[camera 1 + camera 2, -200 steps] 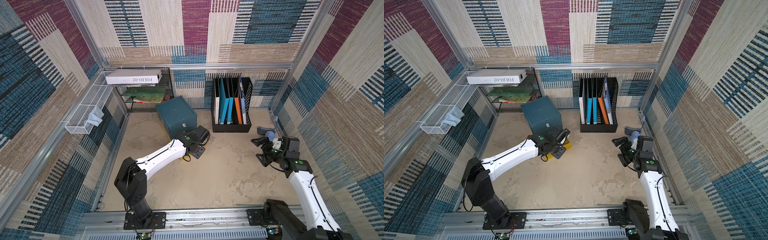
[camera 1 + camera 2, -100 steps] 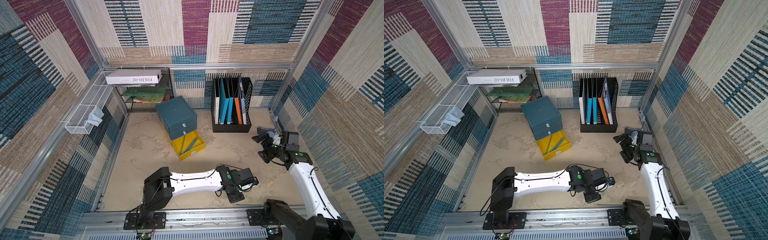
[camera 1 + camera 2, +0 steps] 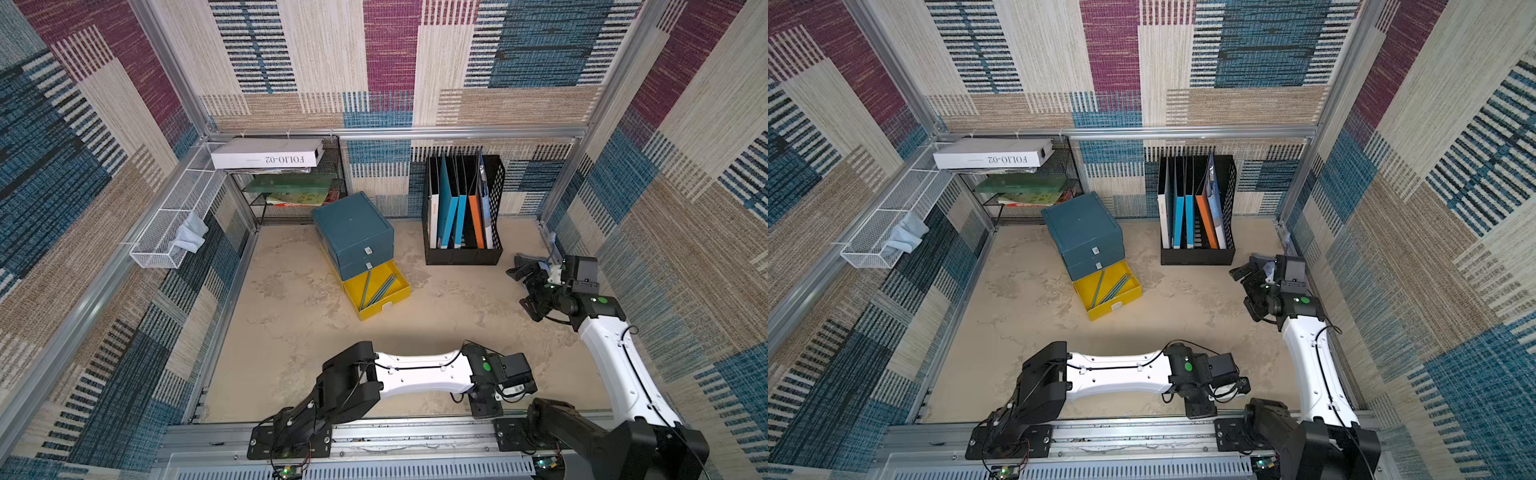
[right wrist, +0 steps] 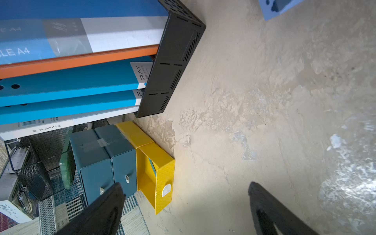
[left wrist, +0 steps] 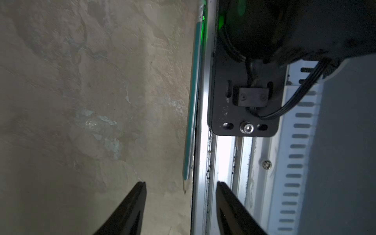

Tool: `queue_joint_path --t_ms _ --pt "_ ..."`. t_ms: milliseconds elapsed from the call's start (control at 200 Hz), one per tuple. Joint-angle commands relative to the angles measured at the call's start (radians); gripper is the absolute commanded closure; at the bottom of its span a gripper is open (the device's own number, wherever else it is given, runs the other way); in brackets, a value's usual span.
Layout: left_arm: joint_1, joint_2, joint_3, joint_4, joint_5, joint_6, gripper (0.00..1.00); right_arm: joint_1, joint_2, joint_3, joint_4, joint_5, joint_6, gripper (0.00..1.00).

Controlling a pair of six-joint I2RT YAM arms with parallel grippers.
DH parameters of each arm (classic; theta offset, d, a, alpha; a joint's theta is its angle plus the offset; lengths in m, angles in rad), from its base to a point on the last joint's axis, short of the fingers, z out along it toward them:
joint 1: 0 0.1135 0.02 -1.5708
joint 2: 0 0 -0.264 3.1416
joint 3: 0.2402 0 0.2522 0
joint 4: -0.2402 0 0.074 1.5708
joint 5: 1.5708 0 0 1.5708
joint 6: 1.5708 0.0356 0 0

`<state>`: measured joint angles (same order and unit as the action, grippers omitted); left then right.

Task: Please place the pencils in the drawer according to their color
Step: Pick up the pencil from the center of the board.

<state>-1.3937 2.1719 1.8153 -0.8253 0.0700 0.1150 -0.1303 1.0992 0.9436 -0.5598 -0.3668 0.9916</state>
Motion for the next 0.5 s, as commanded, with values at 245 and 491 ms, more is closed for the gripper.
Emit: queue_joint_path --t_ms 245,491 --pt "-0.002 0.080 0.083 -0.080 -0.016 0.015 0.43 -0.008 0.062 0.089 -0.022 0.007 -0.031 0.01" --pt "0.003 0.104 0.093 -0.089 -0.007 0.029 0.44 -0.009 0.080 0.101 -0.021 0.006 -0.030 0.01"
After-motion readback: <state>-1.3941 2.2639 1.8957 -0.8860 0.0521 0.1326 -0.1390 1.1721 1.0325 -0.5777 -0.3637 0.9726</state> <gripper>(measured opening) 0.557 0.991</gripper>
